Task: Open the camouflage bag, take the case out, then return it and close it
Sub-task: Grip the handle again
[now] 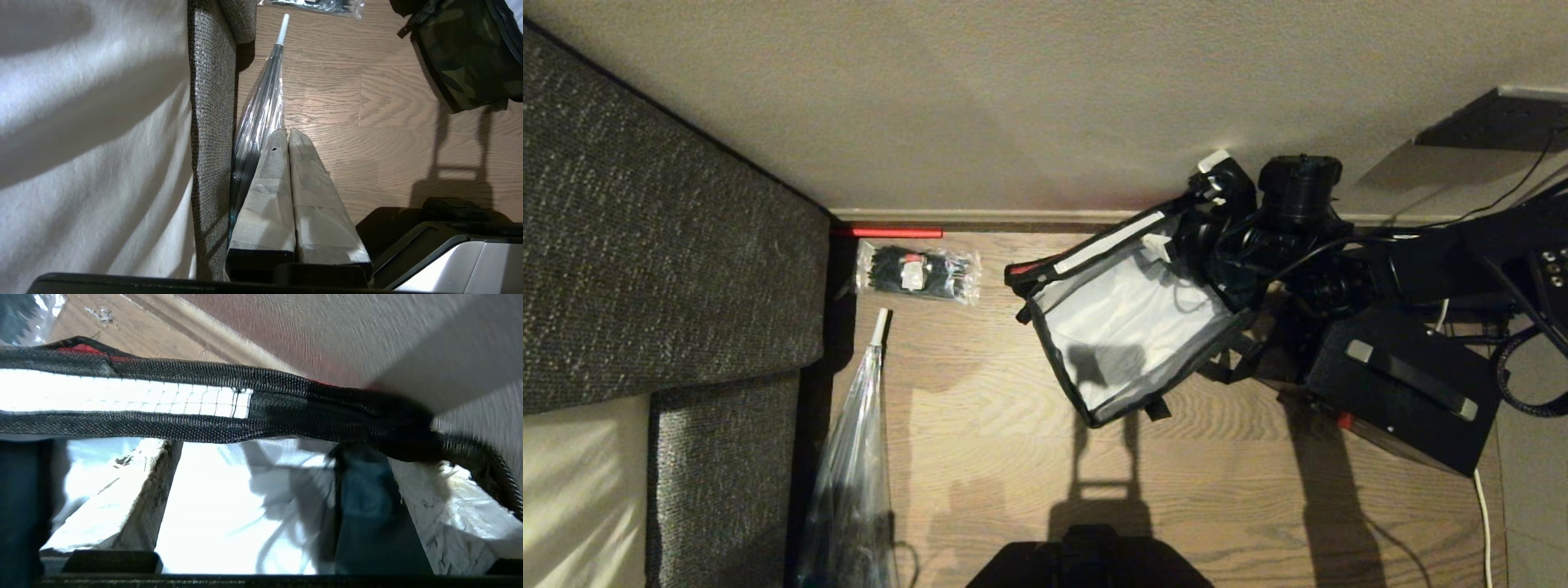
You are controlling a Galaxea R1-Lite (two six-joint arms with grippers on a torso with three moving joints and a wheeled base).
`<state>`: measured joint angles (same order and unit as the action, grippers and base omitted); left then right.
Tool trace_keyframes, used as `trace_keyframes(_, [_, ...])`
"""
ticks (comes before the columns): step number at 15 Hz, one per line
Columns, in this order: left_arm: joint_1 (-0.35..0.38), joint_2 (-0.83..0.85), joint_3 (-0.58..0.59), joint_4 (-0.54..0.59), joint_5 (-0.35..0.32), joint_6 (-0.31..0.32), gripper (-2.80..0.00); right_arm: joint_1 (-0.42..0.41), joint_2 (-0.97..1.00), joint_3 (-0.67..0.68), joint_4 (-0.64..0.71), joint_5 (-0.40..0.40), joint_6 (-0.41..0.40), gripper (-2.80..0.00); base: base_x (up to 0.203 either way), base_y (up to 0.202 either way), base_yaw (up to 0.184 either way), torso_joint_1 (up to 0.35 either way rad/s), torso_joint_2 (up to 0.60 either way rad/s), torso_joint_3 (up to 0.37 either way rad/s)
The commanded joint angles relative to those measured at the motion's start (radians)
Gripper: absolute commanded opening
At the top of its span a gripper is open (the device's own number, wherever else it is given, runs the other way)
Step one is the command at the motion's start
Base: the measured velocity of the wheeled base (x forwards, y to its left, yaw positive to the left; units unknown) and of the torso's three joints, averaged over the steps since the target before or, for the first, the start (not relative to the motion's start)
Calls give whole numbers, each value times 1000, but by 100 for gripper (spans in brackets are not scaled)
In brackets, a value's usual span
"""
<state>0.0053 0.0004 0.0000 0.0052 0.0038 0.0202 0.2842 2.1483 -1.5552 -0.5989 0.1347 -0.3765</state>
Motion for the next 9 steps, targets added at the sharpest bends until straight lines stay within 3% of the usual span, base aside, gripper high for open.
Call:
trace_keyframes(1, [1,-2,3,-1,1,0,-280,-4,37,-77,-50,0,-19,0,0,0,0,0,0,0])
trace_keyframes(6, [1,-2,3,-1,1,1,-280,-5,67,-114,-148,0,-41,0,0,0,0,0,0,0])
trace_keyframes(9, [1,-2,3,-1,1,1,-280,-5,47,-47,-113,-2,-30,0,0,0,0,0,0,0])
